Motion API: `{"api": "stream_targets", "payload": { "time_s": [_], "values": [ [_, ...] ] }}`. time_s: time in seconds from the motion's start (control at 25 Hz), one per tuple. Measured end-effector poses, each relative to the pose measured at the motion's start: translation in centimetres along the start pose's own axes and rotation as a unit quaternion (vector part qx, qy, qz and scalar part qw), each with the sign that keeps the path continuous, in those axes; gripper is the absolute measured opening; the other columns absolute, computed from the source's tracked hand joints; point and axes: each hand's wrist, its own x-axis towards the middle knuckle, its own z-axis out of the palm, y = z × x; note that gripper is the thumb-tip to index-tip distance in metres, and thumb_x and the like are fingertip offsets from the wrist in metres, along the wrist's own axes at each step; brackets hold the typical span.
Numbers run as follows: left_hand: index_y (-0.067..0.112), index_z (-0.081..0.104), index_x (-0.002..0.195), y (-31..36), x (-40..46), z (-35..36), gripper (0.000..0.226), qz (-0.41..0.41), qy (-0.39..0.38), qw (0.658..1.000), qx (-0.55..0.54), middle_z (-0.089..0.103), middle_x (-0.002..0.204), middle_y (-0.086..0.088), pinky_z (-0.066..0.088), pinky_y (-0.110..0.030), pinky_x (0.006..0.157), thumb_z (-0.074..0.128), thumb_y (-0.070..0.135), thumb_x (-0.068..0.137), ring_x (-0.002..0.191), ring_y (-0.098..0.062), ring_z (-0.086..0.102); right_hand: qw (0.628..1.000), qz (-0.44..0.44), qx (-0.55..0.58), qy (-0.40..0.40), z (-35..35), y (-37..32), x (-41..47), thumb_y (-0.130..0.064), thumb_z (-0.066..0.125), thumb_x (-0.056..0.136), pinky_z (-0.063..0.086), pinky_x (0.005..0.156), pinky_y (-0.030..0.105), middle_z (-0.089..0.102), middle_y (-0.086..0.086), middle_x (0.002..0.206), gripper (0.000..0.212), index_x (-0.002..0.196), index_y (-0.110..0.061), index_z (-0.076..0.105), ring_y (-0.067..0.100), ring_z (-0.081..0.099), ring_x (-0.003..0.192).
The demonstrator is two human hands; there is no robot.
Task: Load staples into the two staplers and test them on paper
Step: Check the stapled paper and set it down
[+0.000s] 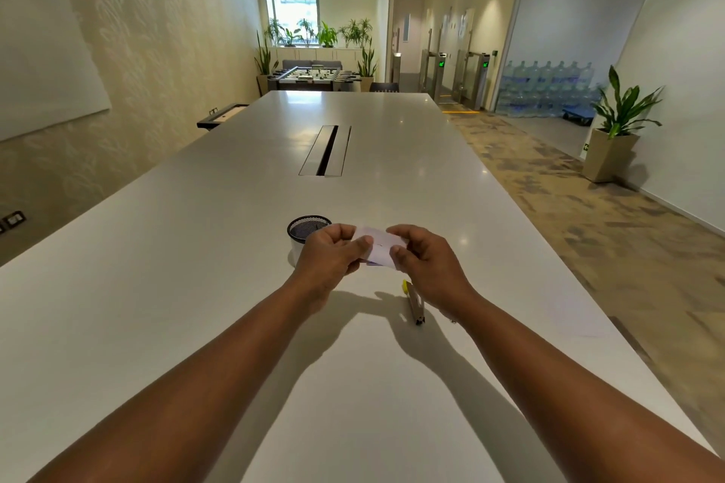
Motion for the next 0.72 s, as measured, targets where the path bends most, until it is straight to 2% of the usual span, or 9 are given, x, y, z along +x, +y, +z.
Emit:
{"api": "stream_targets", "payload": {
  "time_s": [0.04,0.12,0.16,0.24,0.36,0.44,0.56,0.72],
  "values": [
    [0.005,0.067,0.108,0.1,0.0,-0.1,0.020,0.007,0.009,1.000,0.010,0.075,0.102,-0.011,0.057,-0.024,0.071,0.072,0.019,0.093,0.091,-0.023,0.071,0.999,0.015,0.030,0.006,-0.1,-0.3,-0.1,-0.009,0.061,0.097,0.055,0.080,0.049,0.069,0.000,0.084,0.025,0.117,-0.023,0.063,0.024,0.066,0.083],
    [0.005,0.062,0.109,0.3,-0.3,0.0,0.018,0.004,0.036,0.999,0.002,0.074,0.106,-0.018,0.058,-0.026,0.068,0.070,0.008,0.093,0.094,-0.032,0.074,0.996,0.036,0.085,0.022,-0.1,-0.9,-0.3,-0.007,0.062,0.096,0.057,0.071,0.047,0.063,0.003,0.068,0.020,0.108,-0.022,0.056,0.023,0.066,0.073],
    [0.009,0.059,0.108,0.4,-0.6,0.2,0.019,0.003,0.046,0.999,-0.009,0.072,0.107,-0.019,0.058,-0.028,0.068,0.070,0.006,0.092,0.095,-0.036,0.074,0.993,0.040,0.108,0.030,-0.1,-1.1,-0.4,-0.005,0.062,0.096,0.057,0.067,0.039,0.065,0.004,0.068,0.016,0.104,-0.019,0.056,0.021,0.067,0.073],
    [0.017,0.057,0.106,0.3,-0.8,0.3,0.022,0.011,0.058,0.998,-0.021,0.070,0.107,-0.017,0.058,-0.030,0.067,0.068,0.003,0.092,0.093,-0.037,0.075,0.990,0.045,0.131,0.040,-0.1,-1.4,-0.6,-0.003,0.059,0.097,0.057,0.064,0.026,0.072,0.006,0.082,0.012,0.099,-0.014,0.064,0.019,0.068,0.078],
    [0.015,0.069,0.106,0.2,-1.2,0.0,0.021,0.011,0.014,0.999,-0.032,0.075,0.101,-0.014,0.059,-0.026,0.063,0.062,-0.001,0.094,0.080,-0.025,0.076,0.988,0.062,0.137,0.039,0.2,-1.8,-1.0,-0.004,0.054,0.101,0.056,0.065,0.022,0.075,0.005,0.100,0.021,0.103,-0.013,0.072,0.016,0.068,0.082],
    [0.012,0.075,0.102,0.3,-1.3,-0.1,0.021,-0.012,-0.019,0.998,-0.054,0.078,0.094,-0.013,0.058,-0.024,0.062,0.063,-0.002,0.093,0.076,-0.021,0.075,0.986,0.072,0.147,0.036,0.1,-2.0,-1.1,-0.004,0.052,0.101,0.055,0.064,0.020,0.075,0.005,0.099,0.022,0.105,-0.012,0.073,0.012,0.067,0.077],
    [0.009,0.077,0.099,0.7,-1.3,-0.1,0.017,-0.039,-0.022,0.995,-0.089,0.079,0.089,-0.012,0.058,-0.025,0.061,0.066,-0.001,0.091,0.076,-0.022,0.075,0.978,0.092,0.184,0.024,-0.1,-2.3,-1.1,-0.002,0.053,0.099,0.054,0.062,0.021,0.073,0.003,0.087,0.022,0.104,-0.011,0.073,0.006,0.065,0.064],
    [0.003,0.077,0.097,0.8,-1.2,0.1,0.014,-0.079,-0.004,0.987,-0.142,0.079,0.088,-0.015,0.059,-0.026,0.059,0.066,-0.002,0.090,0.075,-0.024,0.077,0.966,0.128,0.224,0.016,0.0,-2.4,-1.1,0.000,0.058,0.095,0.056,0.065,0.026,0.072,0.004,0.079,0.021,0.103,-0.010,0.074,0.013,0.063,0.064]
  ]
}}
